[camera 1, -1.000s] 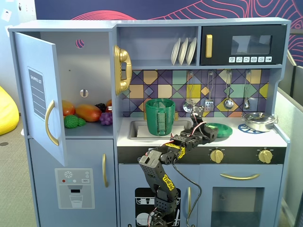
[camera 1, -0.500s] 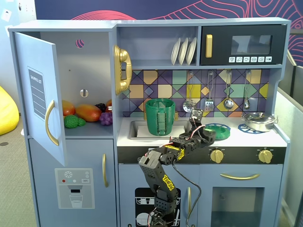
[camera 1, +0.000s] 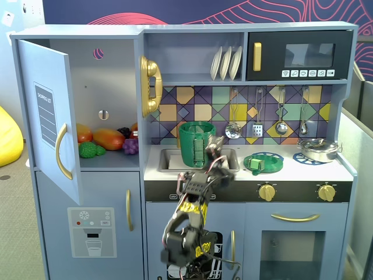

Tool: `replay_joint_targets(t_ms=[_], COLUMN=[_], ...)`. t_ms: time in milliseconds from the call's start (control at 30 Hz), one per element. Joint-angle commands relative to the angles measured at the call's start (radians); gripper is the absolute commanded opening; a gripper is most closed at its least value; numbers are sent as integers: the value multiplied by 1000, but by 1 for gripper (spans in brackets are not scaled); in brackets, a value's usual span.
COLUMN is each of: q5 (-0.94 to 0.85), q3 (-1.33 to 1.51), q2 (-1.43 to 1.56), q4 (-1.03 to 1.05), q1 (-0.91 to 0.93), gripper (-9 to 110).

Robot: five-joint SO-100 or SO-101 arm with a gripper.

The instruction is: Take off the lid from the green recipient and place it on the counter

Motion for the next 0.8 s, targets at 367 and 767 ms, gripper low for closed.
replay_joint_targets(t_ms=[367,767], q5=[8,63], q3=[417,606], q2=[98,249], q4=[252,488], q1=[-370,-408], gripper=[0,0])
